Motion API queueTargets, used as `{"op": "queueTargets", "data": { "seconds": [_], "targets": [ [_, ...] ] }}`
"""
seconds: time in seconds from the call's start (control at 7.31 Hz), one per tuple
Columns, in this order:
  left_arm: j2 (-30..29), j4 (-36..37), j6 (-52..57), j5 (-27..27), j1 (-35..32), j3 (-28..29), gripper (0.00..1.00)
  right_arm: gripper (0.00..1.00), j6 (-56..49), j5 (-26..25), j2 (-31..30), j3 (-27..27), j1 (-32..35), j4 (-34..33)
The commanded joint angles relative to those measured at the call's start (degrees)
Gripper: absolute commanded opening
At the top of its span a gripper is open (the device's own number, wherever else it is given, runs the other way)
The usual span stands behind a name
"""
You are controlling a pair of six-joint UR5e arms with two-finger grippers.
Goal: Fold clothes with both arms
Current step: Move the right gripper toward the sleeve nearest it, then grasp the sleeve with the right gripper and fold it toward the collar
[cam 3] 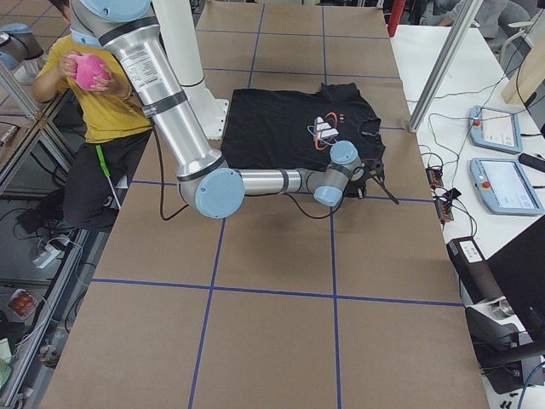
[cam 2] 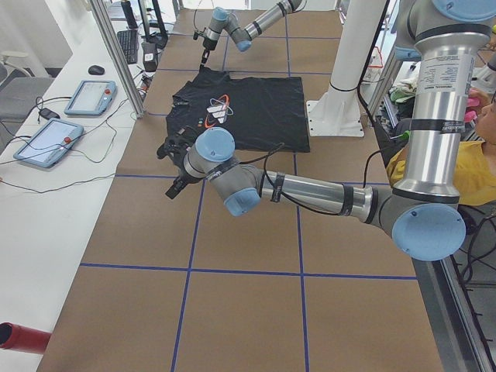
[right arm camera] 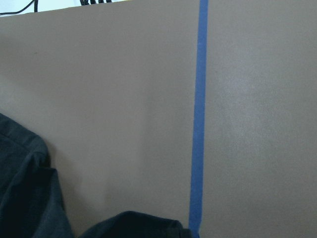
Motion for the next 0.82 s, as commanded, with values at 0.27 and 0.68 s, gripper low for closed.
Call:
{"op": "queueTargets", "data": {
  "seconds": [0.27,0.68],
  "targets": [
    [0.0,-0.09,0.0,0.0,0.0,0.0,1.0,0.0,0.13,-2.16,-4.44,19.0,0.86,-16.13],
    [0.0,-0.09,0.0,0.0,0.0,0.26,1.0,0.0,5.02,-14.35,6.67,24.63,-9.47,-40.16]
  ]
}}
